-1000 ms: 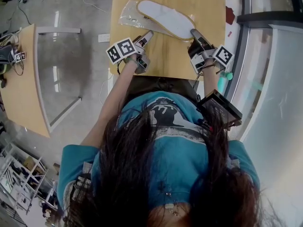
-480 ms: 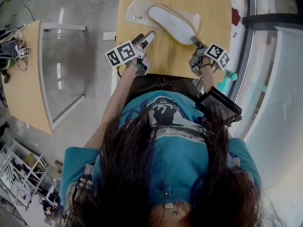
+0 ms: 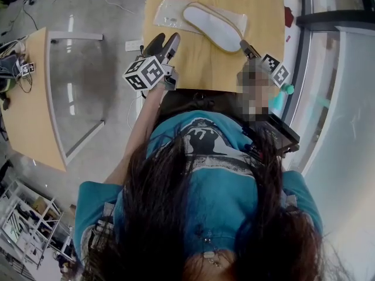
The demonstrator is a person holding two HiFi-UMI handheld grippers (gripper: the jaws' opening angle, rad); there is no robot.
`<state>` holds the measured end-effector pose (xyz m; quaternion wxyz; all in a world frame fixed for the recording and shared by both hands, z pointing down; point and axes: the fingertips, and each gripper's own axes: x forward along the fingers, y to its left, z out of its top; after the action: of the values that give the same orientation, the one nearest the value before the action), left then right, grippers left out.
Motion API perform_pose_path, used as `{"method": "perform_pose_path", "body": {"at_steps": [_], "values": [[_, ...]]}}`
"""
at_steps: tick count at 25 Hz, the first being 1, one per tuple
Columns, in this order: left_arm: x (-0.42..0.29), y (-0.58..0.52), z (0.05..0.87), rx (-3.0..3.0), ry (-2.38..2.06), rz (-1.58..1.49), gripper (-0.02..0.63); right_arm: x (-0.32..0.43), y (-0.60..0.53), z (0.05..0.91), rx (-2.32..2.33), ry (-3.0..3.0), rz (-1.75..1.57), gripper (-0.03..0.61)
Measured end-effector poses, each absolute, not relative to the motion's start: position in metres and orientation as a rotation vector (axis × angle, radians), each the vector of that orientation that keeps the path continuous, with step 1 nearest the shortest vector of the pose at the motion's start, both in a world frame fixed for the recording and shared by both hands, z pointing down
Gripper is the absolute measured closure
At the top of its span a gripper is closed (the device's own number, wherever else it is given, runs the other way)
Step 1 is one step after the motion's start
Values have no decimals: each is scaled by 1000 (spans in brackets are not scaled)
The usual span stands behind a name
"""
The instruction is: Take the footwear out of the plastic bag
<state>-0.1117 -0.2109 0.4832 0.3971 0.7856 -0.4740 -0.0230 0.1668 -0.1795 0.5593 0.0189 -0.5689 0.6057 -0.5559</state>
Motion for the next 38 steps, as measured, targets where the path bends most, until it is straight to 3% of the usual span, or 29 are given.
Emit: {"method": "perform_pose_path", "body": {"at_steps": [8,12,19,27,34,38], "values": [[-115,-197,475,2196,-1154,16,491,118,-161,520,-1544,2006,-1642,356],[-116,-189,481,2252,-1088,-16,529,88,-147,526,-1446,2034,-1682,364],[-103,-170,499,2275,-1095,40,621,85,-112,546,-1440,2032,-1760,461],[-91,-145,494,2290,-1131,87,623,99,-97,532,-1467,2091,-1664,537],[-46,-69,472,2318,-1216,103,623,166,-8,513,-1459,2125,-1571,554],[-54,-48,474,2228,-1334,43,623,184,19,521,-1450,2106,-1589,557]]}}
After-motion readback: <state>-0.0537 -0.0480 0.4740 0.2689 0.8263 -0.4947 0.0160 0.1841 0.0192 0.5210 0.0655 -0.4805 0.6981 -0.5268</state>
